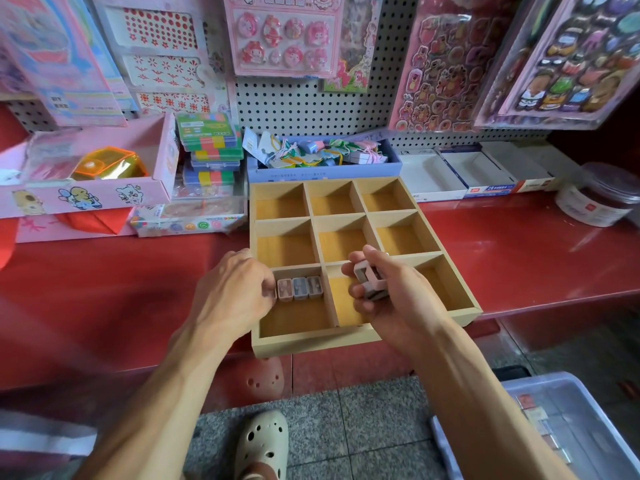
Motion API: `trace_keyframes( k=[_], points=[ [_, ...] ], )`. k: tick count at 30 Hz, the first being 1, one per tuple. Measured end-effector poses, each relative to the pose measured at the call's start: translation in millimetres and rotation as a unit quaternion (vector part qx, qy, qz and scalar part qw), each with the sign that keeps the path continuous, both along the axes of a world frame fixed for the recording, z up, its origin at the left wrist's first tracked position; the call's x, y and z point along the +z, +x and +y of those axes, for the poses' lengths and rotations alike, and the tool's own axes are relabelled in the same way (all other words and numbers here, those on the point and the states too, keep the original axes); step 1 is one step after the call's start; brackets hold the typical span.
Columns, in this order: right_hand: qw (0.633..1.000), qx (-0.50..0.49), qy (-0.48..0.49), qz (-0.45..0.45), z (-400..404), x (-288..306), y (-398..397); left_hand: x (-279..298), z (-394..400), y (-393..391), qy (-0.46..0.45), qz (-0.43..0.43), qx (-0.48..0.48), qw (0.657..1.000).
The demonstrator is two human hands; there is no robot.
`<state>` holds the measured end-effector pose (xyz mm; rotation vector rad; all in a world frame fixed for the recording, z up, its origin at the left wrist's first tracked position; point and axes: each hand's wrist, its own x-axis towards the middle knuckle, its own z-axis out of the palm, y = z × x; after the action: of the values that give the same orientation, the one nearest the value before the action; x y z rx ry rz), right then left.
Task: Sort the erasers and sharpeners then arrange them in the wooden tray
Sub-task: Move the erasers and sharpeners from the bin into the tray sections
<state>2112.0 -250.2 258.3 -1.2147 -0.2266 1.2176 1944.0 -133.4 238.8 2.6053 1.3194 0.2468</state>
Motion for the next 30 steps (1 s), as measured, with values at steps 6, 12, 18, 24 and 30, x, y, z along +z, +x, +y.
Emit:
trace_keyframes(
  k=[6,12,18,24,30],
  points=[
    [1.0,0.01,-0.013,0.004,5.4,1.3,-6.2,-1.8,1.6,0.6,0.0,-0.007,-0.021,1.0],
    [0.999,0.04,-0.014,-0.024,8.7,-1.9,-10.9,11.4,-6.8,12.7,-0.075,-0.295,-0.041,0.952],
    [0.994,0.101,0.01,-0.034,14.3,-4.1,-19.6,14.3,-14.2,24.9,-0.19,-0.293,-0.104,0.931],
    [0.997,0.065,-0.002,-0.052,13.4,-1.5,-20.2,17.6,-5.5,15.8,-0.236,-0.343,-0.074,0.906],
    [0.994,0.058,-0.008,-0.096,10.9,-3.5,-18.5,11.9,-5.6,12.8,-0.244,-0.344,-0.084,0.903]
  ],
)
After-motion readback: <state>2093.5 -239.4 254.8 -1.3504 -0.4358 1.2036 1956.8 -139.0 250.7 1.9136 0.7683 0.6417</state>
